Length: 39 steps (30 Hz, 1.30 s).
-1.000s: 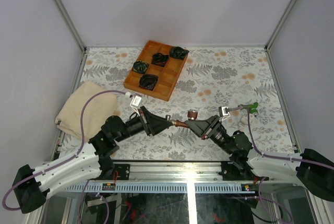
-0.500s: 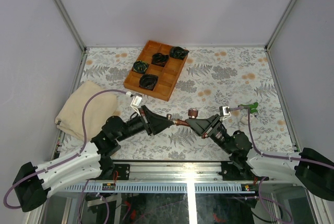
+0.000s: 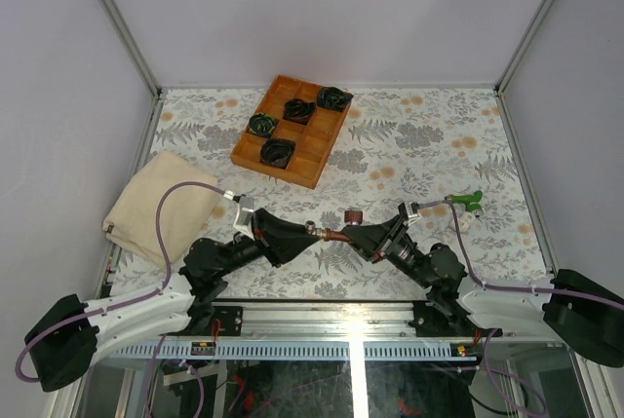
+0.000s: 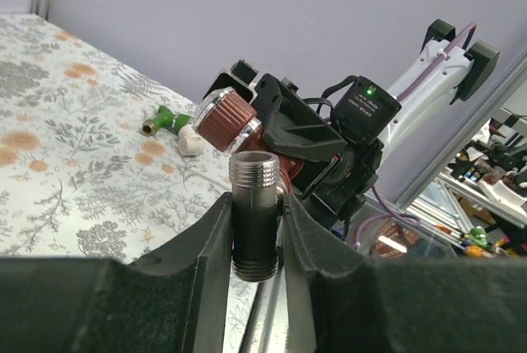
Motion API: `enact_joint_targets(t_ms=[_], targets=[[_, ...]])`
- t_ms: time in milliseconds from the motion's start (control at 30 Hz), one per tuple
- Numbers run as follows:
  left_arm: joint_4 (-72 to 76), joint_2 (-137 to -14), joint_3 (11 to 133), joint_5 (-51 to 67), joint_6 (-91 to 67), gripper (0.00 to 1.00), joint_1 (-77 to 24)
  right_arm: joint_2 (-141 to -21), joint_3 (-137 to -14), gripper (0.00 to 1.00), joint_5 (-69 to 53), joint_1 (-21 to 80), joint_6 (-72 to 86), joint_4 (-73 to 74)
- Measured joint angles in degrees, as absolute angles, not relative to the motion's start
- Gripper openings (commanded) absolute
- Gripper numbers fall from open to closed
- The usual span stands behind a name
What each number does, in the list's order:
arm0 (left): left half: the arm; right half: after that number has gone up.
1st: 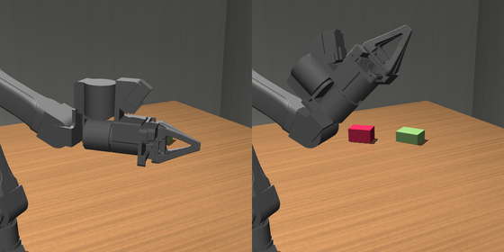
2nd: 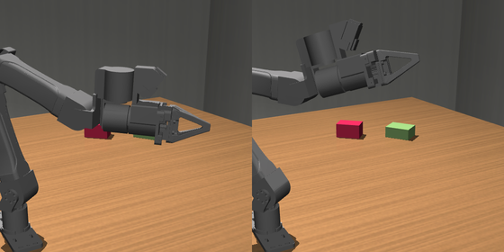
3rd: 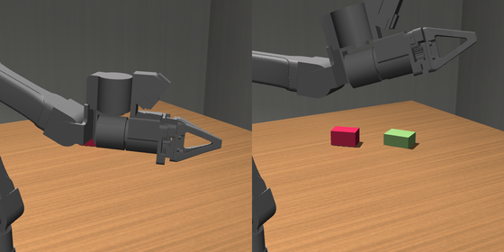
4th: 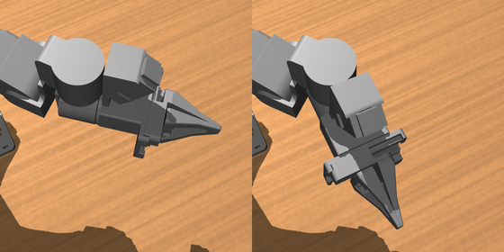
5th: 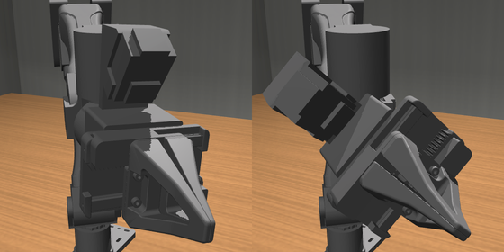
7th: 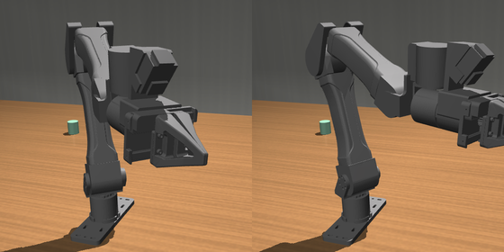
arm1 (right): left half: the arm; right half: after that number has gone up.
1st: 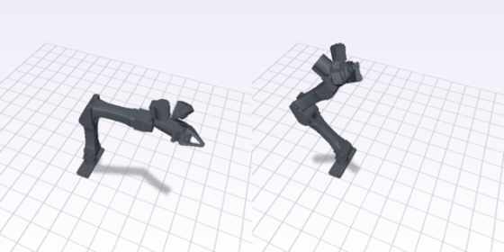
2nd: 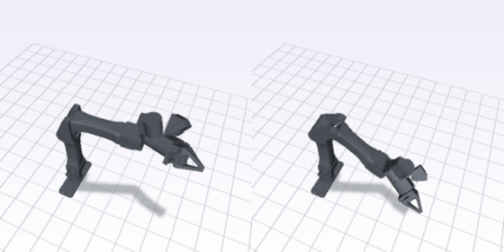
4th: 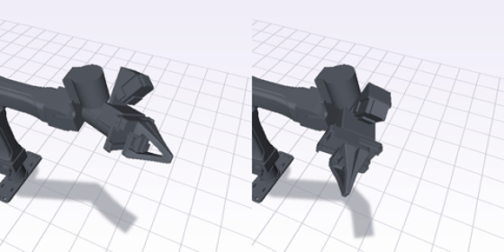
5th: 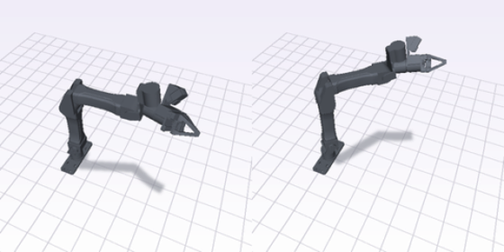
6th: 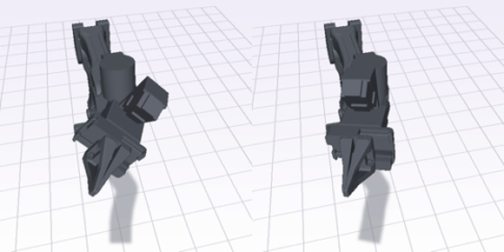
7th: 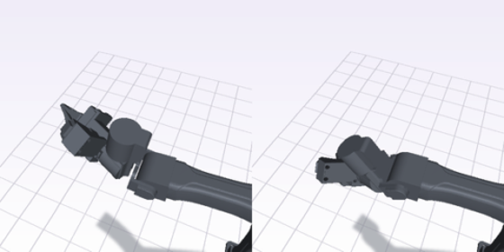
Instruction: Install the water faucets
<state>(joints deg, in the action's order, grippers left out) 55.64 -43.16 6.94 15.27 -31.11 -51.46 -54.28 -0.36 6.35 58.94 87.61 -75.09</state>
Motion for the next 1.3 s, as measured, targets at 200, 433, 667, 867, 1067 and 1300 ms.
enact_joint_targets(t_ms=[200, 433, 667, 867, 1067, 1300], targets=[[60.8, -44.9, 6.4, 16.3, -26.1, 0.00, -51.4, -56.2, -1.3, 0.00, 6.5, 59.1, 92.3, -75.1], [62.5, -43.8, 5.6, 15.0, -25.6, 0.00, -51.4, -54.9, -3.0, 0.14, 6.3, 59.3, 92.8, -71.9], [59.1, -39.6, 5.6, 14.8, -30.2, 0.00, -51.9, -45.0, -4.6, 0.48, 4.9, 60.5, 86.7, -60.4], [61.4, -39.4, 5.3, 13.4, -33.7, 0.00, -51.7, -39.2, -4.9, 0.71, 4.9, 60.7, 81.7, -54.2], [64.7, -41.6, 5.3, 13.1, -36.2, 0.00, -51.7, -40.1, -6.4, 0.51, 3.6, 60.7, 78.2, -51.9], [63.9, -40.5, 5.1, 11.0, -37.7, 0.00, -51.7, -39.9, -7.8, 0.46, 5.5, 60.7, 75.8, -46.8]])
